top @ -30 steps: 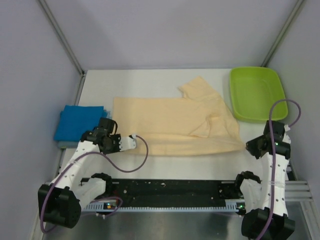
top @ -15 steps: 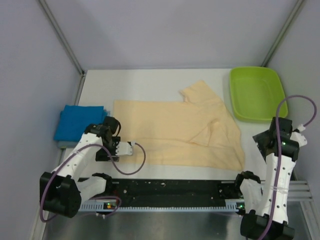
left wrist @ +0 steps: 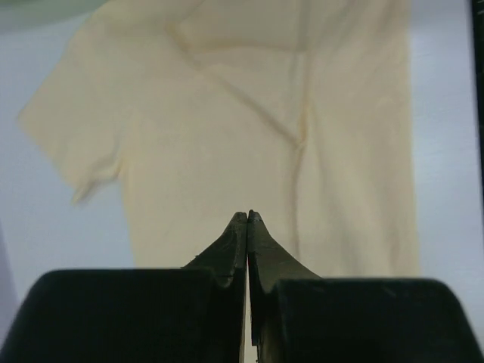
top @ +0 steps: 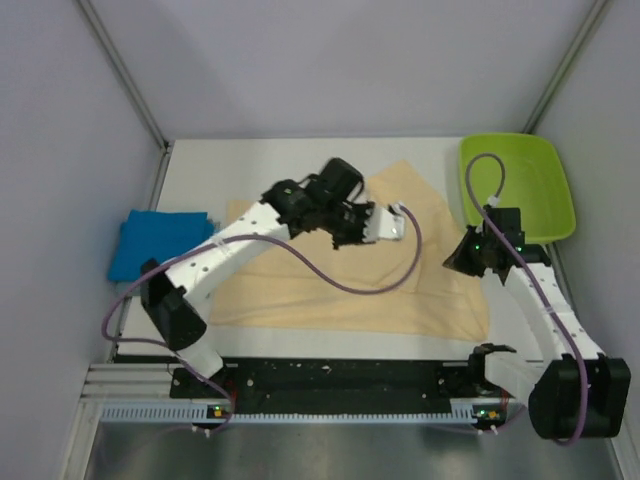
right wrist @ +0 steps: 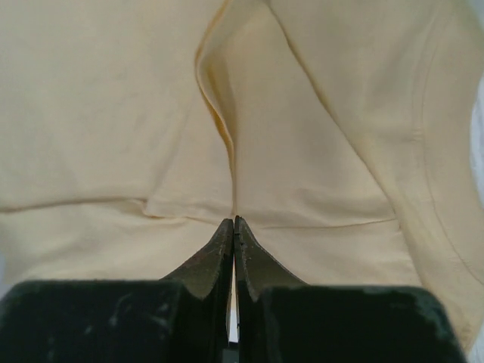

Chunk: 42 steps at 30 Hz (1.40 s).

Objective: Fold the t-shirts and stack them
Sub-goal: Fold the flattened tshirt in 1/3 of the way

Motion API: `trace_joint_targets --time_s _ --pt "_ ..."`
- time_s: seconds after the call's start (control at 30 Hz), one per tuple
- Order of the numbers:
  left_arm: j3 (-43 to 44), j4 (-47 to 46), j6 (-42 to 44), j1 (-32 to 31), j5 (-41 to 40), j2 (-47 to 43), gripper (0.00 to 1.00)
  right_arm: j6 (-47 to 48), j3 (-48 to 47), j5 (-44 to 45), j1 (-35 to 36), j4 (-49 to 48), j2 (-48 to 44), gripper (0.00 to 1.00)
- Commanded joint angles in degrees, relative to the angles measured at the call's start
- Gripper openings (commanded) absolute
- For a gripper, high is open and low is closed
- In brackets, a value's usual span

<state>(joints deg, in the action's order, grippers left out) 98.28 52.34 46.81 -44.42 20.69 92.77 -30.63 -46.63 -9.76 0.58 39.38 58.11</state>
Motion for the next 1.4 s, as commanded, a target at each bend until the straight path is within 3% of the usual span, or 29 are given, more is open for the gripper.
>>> trace_joint_targets --time_s 0.0,0.17,0.33,0.5,0.63,0.77,0.97,1.07,1.27,1.37 --pt "-0.5 -4.3 -2.8 -10.4 11.8 9.9 0.00 1.3 7.6 -7.7 0.7 -11.1 1.8 0.00" --pt "-2.6 -18.0 -9.6 -11.2 16.9 17.2 0.00 -2.2 14.0 -5.2 -0.3 -15.6 6.0 0.00" --pt "-2.4 -26.0 -10.9 -16.9 10.4 24.9 0.00 -1.7 17.9 -4.7 -7.1 -16.6 6.1 0.00" --pt "3.4 -24.7 -14.8 -18.3 7.0 31.7 0.00 -0.7 18.3 -4.3 -7.4 -15.1 6.0 0.00" --pt "1.0 -27.4 -14.7 -18.2 3.8 32.5 0.00 -0.7 18.8 -2.9 -7.4 -15.4 7.1 0.00" --pt "-2.1 -33.4 -16.5 -17.0 -5.9 32.9 0.00 -0.7 19.4 -2.3 -7.8 -15.4 7.1 0.00" --pt "-0.6 -32.6 -17.2 -15.3 -5.5 32.3 0.00 -0.8 20.5 -1.8 -8.0 -15.3 8.3 0.00" --pt "-1.2 -34.0 -16.7 -14.6 -10.1 32.5 0.00 -0.7 20.0 -0.9 -8.0 -15.1 8.8 0.00" --pt "1.4 -34.1 -18.7 -8.8 -19.2 32.6 0.00 0.0 19.8 -1.0 -8.3 -15.1 8.8 0.00" --pt "4.2 -30.1 -20.6 -4.9 -16.6 31.9 0.03 3.5 17.9 -3.8 -7.0 -14.9 7.6 0.00"
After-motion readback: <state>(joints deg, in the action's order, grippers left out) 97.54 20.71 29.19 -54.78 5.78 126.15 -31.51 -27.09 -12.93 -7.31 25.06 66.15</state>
